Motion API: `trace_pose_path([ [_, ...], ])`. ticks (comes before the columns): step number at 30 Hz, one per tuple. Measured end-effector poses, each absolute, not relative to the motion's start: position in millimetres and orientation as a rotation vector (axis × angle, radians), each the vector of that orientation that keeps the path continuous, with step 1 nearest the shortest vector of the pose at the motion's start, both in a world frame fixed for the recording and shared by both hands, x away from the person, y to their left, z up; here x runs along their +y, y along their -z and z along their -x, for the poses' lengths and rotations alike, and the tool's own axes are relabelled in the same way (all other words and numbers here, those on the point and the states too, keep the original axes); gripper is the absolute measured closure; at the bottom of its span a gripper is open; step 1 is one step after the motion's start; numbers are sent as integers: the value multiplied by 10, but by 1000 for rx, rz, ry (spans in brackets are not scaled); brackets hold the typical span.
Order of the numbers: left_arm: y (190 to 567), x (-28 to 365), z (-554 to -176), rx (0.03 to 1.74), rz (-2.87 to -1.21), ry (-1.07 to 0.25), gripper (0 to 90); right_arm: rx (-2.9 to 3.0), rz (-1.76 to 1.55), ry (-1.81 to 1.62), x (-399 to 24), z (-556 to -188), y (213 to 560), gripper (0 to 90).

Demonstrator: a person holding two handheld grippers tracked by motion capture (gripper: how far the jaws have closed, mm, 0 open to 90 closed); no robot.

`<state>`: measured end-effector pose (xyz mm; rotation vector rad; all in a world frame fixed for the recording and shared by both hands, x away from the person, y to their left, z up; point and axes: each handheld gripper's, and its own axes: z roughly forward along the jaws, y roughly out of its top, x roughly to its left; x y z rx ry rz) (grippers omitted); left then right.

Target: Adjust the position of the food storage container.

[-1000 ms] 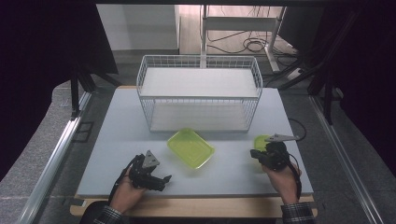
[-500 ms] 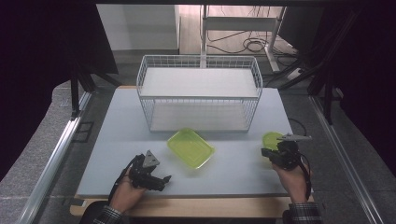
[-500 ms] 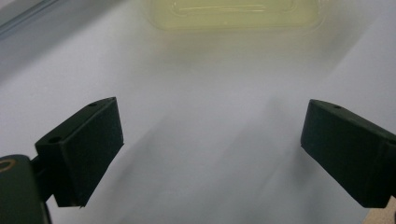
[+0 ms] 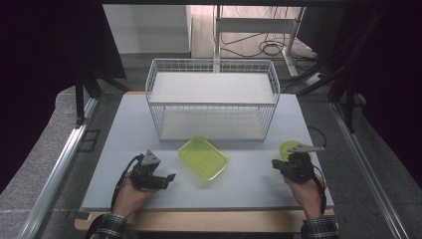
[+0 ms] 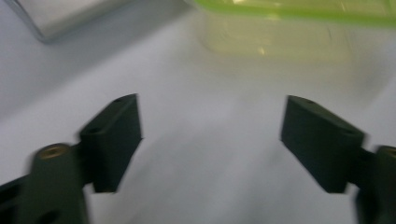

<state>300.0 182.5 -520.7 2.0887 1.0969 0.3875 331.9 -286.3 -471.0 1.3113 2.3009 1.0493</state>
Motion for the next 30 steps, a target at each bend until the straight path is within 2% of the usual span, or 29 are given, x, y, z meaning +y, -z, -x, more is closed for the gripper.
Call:
trace_pose_path([
  [2,5201,1848,-3084,1090,-2088,-396,406,2311,-1301,-1071,-2813,-3305,4706,877],
  [6,5206,1829,-3296,1076,-2102,-433,613,2339,-1276,-1109,-2712,-3282,4707,881],
  [8,5204,1810,-3406,1060,-2093,-430,698,2356,-1259,-1118,-2660,-3271,4711,881],
  [12,5225,1747,-3601,1021,-2102,-430,796,2389,-1234,-1136,-2562,-3263,4735,883],
  [18,5285,1663,-3804,951,-2127,-380,845,2430,-1207,-1124,-2423,-3262,4783,883],
  [24,5245,1582,-3671,854,-2167,-344,848,2461,-1180,-1105,-2321,-3265,4834,882],
  [30,5236,1461,-3491,772,-2222,-299,812,2471,-1173,-1083,-2259,-3303,4870,879],
])
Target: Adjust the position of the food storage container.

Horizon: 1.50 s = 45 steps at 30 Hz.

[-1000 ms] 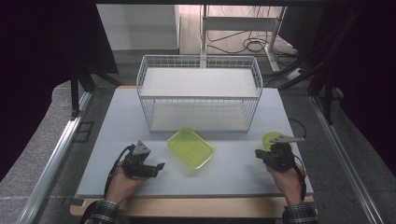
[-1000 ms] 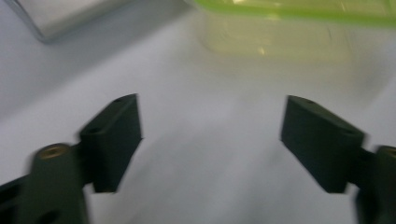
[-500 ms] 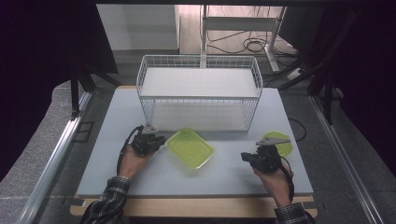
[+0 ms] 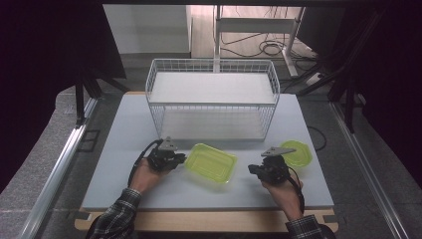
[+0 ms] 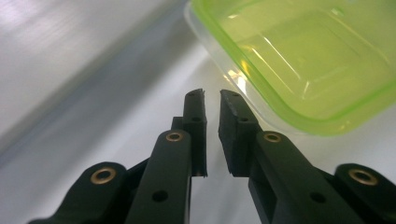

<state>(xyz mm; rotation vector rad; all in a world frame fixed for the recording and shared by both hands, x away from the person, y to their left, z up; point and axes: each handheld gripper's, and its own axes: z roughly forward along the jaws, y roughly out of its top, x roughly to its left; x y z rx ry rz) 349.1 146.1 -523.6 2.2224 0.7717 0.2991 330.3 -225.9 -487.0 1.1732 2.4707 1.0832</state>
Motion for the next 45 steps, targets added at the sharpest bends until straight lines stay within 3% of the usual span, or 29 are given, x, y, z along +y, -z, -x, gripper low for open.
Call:
trace_pose_path([
  [18,5198,1183,-2903,652,-2283,-253,795,2554,-1177,-1029,-1996,-3555,5018,886],
  [29,5171,1422,-2637,734,-2251,-246,789,2574,-1088,-1029,-1870,-3469,4985,884],
  [33,5156,1538,-2613,786,-2198,-263,658,2537,-1102,-1062,-1972,-3403,4937,847],
  [40,5185,1583,-2555,843,-2180,-331,257,2512,-1070,-1098,-2099,-3272,4924,590],
  [45,5173,1610,-2533,863,-2158,-366,117,2518,-1073,-1111,-2139,-3256,4959,427],
])
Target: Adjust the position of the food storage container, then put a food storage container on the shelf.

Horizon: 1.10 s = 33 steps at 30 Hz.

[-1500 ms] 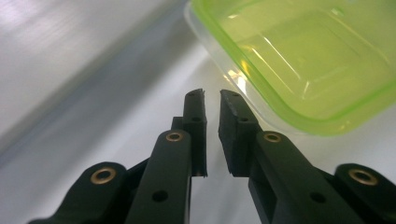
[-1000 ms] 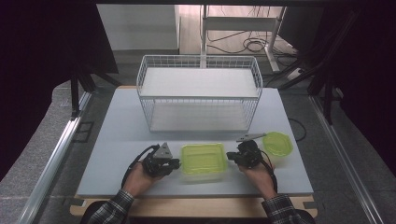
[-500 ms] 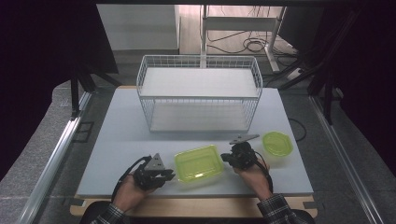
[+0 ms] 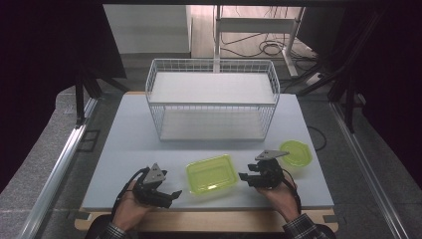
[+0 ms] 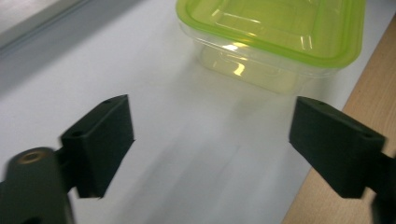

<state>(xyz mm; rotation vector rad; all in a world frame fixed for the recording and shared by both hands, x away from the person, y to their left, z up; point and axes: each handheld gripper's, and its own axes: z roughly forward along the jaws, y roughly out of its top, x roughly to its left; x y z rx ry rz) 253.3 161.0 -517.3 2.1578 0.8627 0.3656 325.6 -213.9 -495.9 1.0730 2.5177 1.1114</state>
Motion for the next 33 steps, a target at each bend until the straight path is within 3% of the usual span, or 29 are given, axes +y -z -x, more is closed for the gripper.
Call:
trace_pose_path([
  [4,5189,1619,-2535,867,-2142,-368,58,2499,-1086,-1152,-2146,-3266,4938,334],
  [14,5233,1599,-2519,851,-2163,-411,20,2491,-1125,-1232,-2135,-3311,4973,144],
  [21,5234,1612,-2531,894,-2150,-382,26,2565,-1155,-1185,-2047,-3352,4971,73],
  [25,5235,1599,-2529,893,-2156,-375,36,2574,-1183,-1199,-1994,-3380,4943,115],
  [33,5245,1564,-2522,886,-2182,-402,38,2617,-1312,-1307,-1907,-3539,4927,413],
])
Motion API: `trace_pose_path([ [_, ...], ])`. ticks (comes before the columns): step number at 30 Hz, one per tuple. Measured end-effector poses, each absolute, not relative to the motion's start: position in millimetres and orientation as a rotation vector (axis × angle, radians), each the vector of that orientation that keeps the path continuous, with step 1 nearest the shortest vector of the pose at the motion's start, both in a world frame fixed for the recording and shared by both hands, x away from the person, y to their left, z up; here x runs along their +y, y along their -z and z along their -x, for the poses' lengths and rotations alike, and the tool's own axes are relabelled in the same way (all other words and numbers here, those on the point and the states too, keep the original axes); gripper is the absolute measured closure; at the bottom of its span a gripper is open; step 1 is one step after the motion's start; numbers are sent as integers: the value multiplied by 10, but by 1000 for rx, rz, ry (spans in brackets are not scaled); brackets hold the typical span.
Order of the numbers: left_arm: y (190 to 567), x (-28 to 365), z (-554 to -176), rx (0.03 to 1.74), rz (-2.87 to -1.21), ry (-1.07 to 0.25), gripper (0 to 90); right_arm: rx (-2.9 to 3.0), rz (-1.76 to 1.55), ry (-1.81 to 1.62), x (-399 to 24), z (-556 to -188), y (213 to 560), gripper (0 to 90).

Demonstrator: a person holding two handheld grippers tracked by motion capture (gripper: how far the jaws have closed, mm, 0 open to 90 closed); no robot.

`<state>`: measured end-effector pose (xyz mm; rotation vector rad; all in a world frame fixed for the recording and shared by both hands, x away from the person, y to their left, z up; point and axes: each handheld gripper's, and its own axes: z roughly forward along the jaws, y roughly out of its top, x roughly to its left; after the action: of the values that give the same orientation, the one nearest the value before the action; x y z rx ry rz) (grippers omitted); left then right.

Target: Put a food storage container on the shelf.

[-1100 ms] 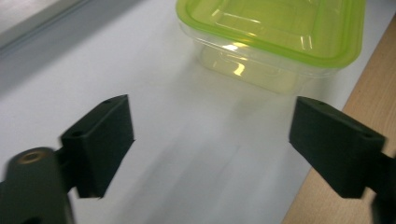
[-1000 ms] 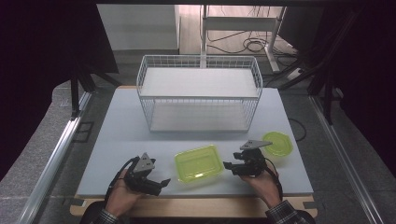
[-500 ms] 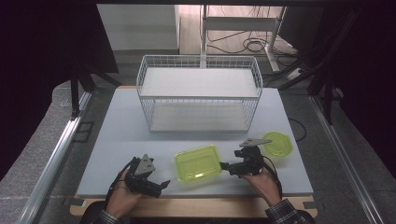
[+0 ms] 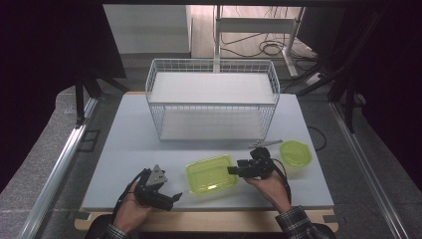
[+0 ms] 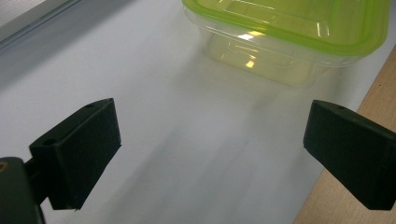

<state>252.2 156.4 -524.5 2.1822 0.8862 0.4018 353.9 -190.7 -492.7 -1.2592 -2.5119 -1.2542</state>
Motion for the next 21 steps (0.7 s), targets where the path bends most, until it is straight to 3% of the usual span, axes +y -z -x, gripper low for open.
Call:
trace_pose_path([
  [13,5247,1557,-2519,878,-2191,-405,45,-2245,1355,1138,-1899,-3771,5058,702],
  [21,5247,1554,-2515,876,-2198,-417,49,-2115,1325,1126,-1929,-3815,5081,792],
])
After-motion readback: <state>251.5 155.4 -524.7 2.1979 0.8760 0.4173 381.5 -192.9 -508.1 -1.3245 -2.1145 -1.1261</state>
